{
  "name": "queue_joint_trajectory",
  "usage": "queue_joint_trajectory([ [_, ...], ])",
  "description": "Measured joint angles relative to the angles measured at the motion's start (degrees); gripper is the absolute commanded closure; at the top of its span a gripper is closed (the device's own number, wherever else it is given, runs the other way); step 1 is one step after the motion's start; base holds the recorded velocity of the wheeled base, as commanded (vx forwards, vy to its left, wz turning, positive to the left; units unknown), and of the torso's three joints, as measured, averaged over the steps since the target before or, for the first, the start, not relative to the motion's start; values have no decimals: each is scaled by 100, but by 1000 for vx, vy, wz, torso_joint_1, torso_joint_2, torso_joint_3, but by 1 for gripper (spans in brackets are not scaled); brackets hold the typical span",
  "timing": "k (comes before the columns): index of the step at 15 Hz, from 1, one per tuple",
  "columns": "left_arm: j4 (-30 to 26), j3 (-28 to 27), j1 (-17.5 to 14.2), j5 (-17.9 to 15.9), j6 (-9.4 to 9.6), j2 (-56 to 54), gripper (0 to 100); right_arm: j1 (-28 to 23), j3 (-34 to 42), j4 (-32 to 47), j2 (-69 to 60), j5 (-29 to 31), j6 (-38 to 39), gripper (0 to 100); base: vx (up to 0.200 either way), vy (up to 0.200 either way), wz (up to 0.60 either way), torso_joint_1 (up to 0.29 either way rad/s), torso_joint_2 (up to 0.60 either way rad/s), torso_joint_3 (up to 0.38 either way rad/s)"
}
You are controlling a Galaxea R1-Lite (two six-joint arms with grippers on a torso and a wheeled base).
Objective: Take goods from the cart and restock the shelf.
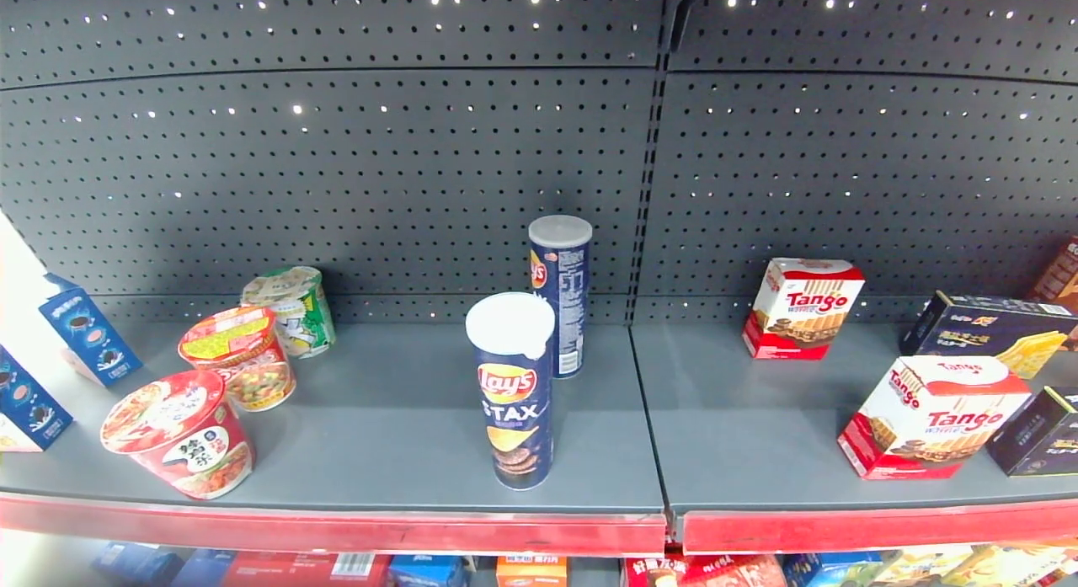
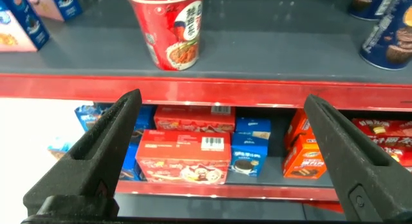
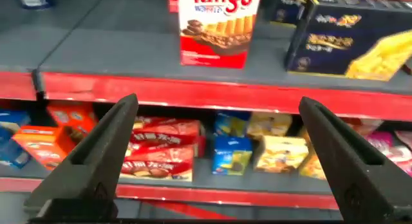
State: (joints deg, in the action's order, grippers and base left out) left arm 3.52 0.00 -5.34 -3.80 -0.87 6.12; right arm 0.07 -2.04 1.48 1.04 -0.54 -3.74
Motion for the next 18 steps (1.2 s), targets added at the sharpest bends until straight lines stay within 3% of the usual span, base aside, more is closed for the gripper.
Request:
queue_joint_trajectory([
  [2,9,0,0,-21,100,0,0,-7,11,-24,-82,296,-33,0,0,0,0,0,0,0],
  [4,-7,-68,9,-88,499,11,0,-7,17,-30,-111,332,-63,0,0,0,0,0,0,0],
  [8,-141,-1193,50,-446,720,992,0,-7,20,-33,-126,327,-88,0,0,0,0,0,0,0],
  [10,-118,-1731,85,-492,948,1940,0,-7,22,-35,-128,340,-60,0,0,0,0,0,0,0],
  [12,79,-2094,411,-443,1091,2903,0,-7,20,-46,-128,397,-33,0,0,0,0,0,0,0],
  [13,189,-2215,770,-306,1063,3376,0,-7,20,-46,-128,373,-22,0,0,0,0,0,0,0],
  [16,874,-2383,2233,555,302,4539,0,-5,20,-44,-128,362,107,0,0,0,0,0,0,0],
  [18,1314,-2433,2744,926,49,5242,0,-5,20,-44,-128,362,288,0,0,0,0,0,0,0],
])
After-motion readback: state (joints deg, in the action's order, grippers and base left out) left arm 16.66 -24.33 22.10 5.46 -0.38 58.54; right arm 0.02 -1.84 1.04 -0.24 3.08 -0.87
